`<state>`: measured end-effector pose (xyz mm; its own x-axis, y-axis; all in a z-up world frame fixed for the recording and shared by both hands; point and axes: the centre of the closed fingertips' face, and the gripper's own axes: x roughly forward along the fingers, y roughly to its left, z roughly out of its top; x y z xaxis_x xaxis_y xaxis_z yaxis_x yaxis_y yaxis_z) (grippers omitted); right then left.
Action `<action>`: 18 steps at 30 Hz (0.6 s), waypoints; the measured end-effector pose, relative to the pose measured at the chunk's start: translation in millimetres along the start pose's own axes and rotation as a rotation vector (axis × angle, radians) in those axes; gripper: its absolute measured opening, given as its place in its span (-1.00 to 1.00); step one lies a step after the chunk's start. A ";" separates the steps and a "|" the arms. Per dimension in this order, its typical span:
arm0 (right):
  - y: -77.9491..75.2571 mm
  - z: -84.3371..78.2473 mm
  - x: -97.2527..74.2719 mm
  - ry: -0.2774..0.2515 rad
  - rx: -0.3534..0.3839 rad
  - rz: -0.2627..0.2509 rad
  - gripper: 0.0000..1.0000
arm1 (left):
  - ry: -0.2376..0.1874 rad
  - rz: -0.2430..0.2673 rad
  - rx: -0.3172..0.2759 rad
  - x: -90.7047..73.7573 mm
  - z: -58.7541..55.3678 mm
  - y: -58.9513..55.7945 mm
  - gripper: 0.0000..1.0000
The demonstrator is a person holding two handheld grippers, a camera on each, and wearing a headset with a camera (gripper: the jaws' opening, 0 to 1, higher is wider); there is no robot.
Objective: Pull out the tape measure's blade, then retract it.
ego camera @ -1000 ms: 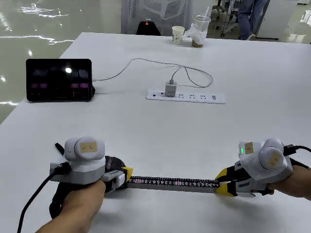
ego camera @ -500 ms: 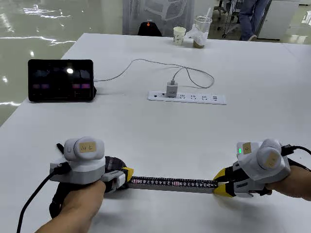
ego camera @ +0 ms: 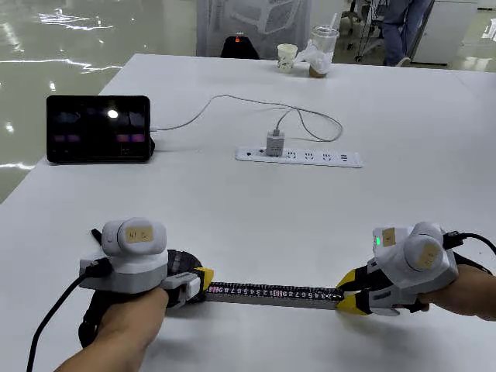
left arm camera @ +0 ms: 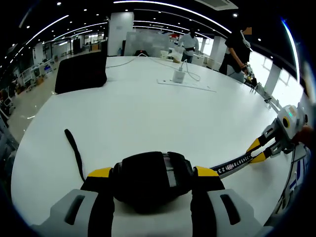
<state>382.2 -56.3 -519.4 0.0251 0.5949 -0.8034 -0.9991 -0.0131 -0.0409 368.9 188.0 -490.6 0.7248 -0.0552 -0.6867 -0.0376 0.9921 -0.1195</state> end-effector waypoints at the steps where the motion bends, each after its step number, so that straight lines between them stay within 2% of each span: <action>1: 0.4 1.2 0.8 -0.001 -0.001 0.001 -0.80 | 0.000 0.000 -0.001 -0.1 0.0 0.0 0.14; 18: 4.4 19.0 13.1 -0.021 -0.002 0.010 -0.80 | 0.002 -0.010 -0.005 -1.0 -0.1 0.5 0.14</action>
<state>377.4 -33.3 -518.9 0.0138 0.6118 -0.7909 -0.9992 -0.0212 -0.0339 368.0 188.6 -490.0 0.7241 -0.0649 -0.6866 -0.0343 0.9909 -0.1298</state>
